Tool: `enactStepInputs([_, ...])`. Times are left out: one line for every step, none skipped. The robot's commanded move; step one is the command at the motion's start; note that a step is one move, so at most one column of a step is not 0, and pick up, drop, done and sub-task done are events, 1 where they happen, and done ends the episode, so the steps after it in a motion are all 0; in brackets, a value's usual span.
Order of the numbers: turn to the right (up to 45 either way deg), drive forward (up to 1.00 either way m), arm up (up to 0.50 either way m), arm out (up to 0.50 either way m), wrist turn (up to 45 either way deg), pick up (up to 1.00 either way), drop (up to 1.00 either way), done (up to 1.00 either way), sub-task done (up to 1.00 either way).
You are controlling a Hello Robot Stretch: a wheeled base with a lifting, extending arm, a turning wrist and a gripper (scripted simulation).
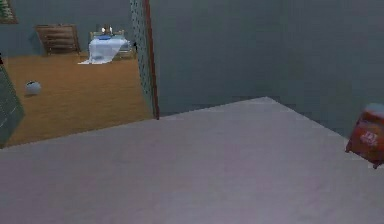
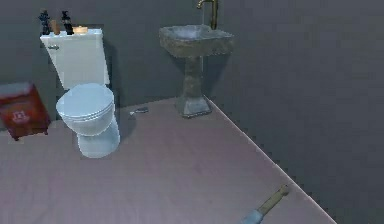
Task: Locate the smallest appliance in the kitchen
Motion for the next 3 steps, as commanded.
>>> enactStepInputs([0.0, 0.15, 0.0, 0.0, 0.0, 0.0, 0.0, 0.0, 0.0])
enactStepInputs([-30.0, 0.0, 0.0, 0.0, 0.0, 0.0, 0.0, 0.0, 0.0])
enactStepInputs([0.0, 1.0, 0.0, 0.0, 0.0, 0.0, 0.0, 0.0, 0.0])
